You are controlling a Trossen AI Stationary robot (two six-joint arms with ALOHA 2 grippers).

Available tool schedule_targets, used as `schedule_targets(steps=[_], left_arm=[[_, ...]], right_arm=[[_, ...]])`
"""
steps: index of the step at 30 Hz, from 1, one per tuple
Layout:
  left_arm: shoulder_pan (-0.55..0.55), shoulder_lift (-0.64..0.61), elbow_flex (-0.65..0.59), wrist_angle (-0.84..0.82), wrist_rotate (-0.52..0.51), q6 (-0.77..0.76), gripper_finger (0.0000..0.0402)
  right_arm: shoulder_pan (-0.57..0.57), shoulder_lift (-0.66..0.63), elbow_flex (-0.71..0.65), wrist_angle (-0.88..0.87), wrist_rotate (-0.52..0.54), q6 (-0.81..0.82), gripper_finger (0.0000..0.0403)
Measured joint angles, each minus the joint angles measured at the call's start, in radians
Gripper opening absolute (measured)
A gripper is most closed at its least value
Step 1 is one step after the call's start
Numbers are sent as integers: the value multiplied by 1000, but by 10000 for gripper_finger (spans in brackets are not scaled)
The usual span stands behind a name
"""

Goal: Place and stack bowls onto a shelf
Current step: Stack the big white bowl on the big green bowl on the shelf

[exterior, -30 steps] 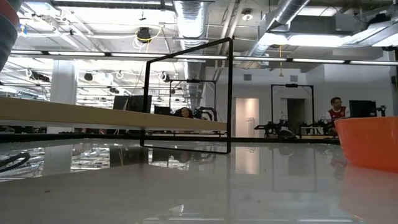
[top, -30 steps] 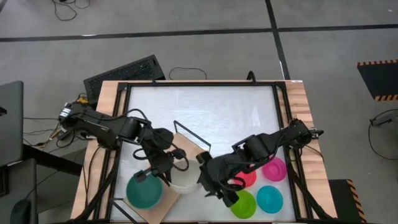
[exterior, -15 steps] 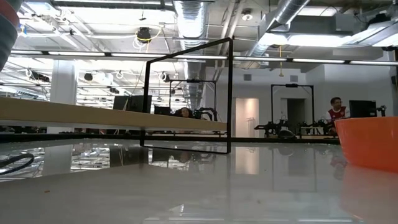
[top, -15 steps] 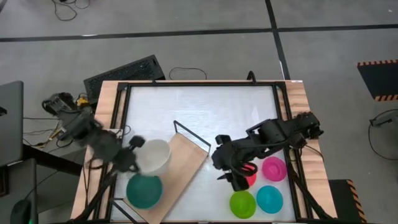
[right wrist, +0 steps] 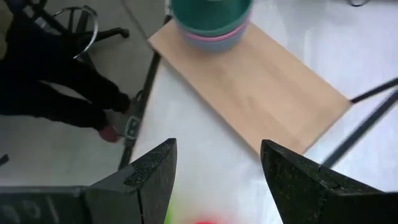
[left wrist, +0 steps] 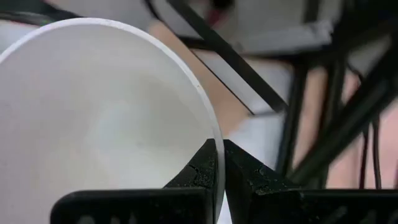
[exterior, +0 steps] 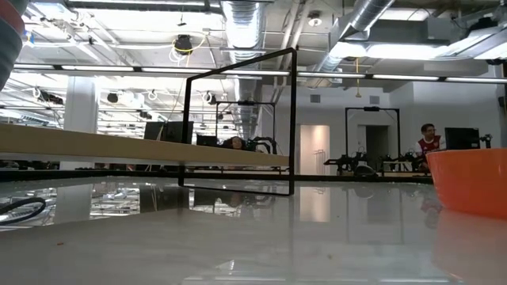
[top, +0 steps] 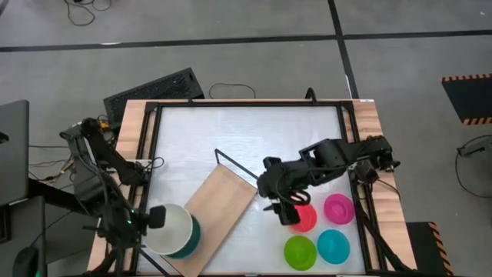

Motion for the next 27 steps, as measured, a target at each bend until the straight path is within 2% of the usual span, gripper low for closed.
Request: schedule_targets(steps=[4, 8, 15, 20, 27], left_arm=[[1, 22, 0, -52, 14, 188, 0], [9, 18, 0, -48, -45, 342, 0], [32, 13, -44, -11, -40, 459, 0], [36, -32, -121, 84, -43, 516, 0], [58, -50, -167, 143, -11, 533, 0]], right_arm=[[-10, 0, 0, 0, 0, 0, 260], [-15, 0, 0, 0, 0, 0, 260], [-17, 0, 0, 0, 11, 26, 260], [-18, 0, 0, 0, 16, 26, 260], [-23, 0, 0, 0, 19, 26, 260]])
